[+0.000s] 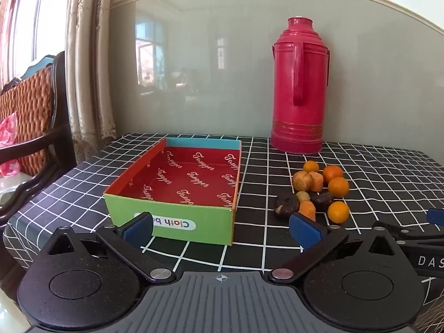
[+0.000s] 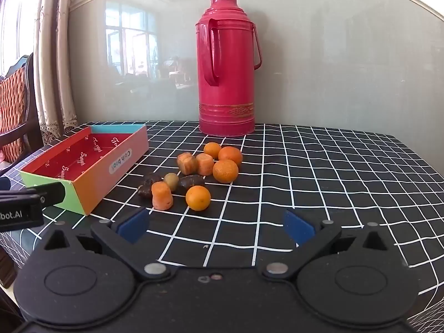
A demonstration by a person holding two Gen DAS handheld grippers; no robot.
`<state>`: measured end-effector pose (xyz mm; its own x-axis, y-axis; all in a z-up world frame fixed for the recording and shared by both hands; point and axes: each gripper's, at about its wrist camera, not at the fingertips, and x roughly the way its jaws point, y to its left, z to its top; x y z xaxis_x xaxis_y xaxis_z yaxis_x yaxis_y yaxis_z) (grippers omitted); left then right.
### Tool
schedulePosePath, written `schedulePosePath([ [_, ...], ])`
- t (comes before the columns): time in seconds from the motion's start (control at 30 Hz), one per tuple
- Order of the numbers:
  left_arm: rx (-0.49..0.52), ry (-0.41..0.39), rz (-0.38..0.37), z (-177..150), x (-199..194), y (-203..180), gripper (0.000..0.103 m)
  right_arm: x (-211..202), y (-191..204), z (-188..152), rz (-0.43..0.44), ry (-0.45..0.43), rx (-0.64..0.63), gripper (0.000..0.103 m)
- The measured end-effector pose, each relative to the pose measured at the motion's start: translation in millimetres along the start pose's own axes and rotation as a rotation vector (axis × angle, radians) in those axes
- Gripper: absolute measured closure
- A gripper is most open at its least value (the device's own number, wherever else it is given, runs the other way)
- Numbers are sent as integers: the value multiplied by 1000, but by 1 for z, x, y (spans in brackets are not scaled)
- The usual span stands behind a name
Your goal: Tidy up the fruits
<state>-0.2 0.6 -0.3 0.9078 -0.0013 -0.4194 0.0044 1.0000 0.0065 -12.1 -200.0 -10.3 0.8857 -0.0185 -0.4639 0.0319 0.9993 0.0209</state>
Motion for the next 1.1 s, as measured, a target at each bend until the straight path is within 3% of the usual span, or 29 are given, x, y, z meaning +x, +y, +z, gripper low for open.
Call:
schedulePosePath([
  [1.1,37,-2,38,-3,4,-3,0,7,0,-1,6,18,-8,6],
])
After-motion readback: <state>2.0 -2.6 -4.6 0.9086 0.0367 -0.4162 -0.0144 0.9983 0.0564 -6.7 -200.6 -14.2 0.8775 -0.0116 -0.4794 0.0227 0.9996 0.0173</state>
